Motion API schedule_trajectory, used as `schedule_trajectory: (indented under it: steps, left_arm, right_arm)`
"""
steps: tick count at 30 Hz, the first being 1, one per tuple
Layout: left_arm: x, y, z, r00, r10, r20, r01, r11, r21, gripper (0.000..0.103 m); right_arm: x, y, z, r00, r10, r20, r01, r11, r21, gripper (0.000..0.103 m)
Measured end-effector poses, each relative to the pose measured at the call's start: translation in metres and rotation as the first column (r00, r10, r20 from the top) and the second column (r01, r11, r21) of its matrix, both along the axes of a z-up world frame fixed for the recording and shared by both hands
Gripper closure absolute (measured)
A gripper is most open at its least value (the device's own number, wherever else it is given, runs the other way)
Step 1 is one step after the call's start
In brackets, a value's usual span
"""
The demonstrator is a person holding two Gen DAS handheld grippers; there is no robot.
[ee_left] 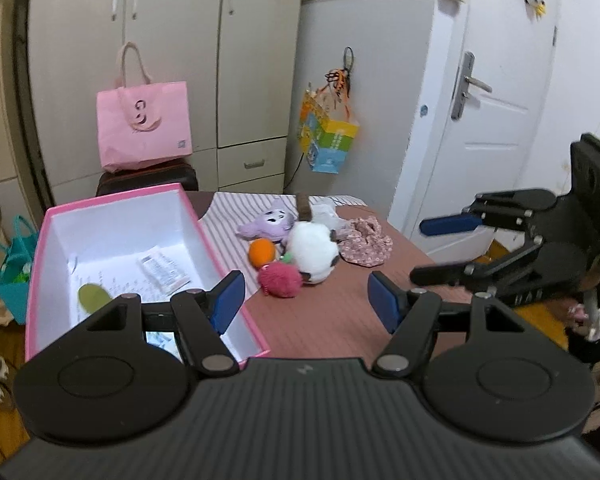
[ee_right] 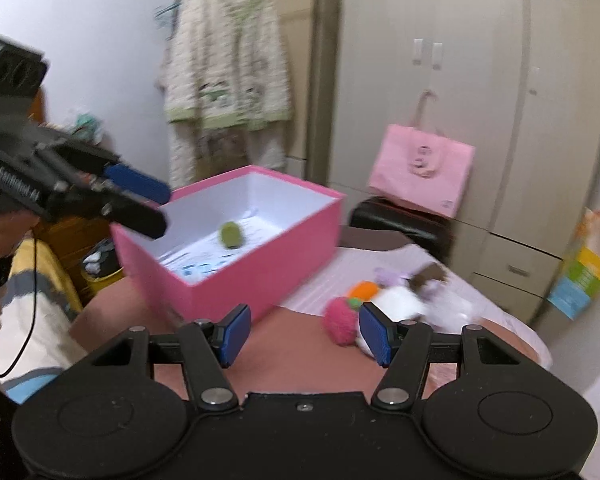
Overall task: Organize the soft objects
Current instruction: 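Withdraw both tools from the box toward the plush toys, then grasp the pink pompom with the left tool while the right tool grasps the floral cloth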
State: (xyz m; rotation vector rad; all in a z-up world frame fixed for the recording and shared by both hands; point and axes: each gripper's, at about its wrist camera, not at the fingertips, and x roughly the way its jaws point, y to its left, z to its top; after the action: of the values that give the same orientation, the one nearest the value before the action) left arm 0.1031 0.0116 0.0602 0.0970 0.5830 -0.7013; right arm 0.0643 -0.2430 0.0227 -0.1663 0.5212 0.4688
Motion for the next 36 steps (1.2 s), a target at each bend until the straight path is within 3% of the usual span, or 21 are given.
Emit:
schedule_trajectory:
  steps: [8, 16, 23, 29, 32, 36]
  left_arm:
    - [0.010, -0.048, -0.017, 0.997, -0.049, -0.055, 0.051, 0.998, 0.031, 0.036]
    - [0.030, -0.087, -0.041, 0.994, -0.025, -0.103, 0.033, 0.997, 0.075, 0.036]
    - [0.053, -0.115, -0.066, 0.996, 0.062, -0.064, -0.052, 0.987, 0.154, 0.037]
    - [0.069, -0.129, -0.086, 0.986, 0.164, 0.036, -0.167, 0.955, 0.244, 0.038]
    - [0.077, -0.132, -0.092, 0.975, 0.214, 0.053, -0.220, 0.943, 0.248, 0.040]
    - [0.081, -0.137, -0.092, 0.957, 0.276, 0.088, -0.288, 0.938, 0.193, 0.040]
  right_arm:
    - [0.009, -0.053, -0.013, 0.993, -0.118, -0.019, 0.120, 0.991, 0.067, 0.037]
    - [0.028, -0.088, -0.037, 0.984, -0.171, -0.054, 0.176, 0.980, 0.090, 0.037]
    - [0.053, -0.102, -0.065, 0.975, -0.218, -0.027, 0.220, 0.974, 0.052, 0.037]
    - [0.083, -0.114, -0.093, 0.970, -0.242, -0.024, 0.243, 0.968, 0.061, 0.037]
    - [0.096, -0.120, -0.103, 0.966, -0.255, -0.031, 0.256, 0.963, 0.077, 0.037]
    - [0.112, -0.123, -0.113, 0.965, -0.259, -0.035, 0.261, 0.961, 0.091, 0.037]
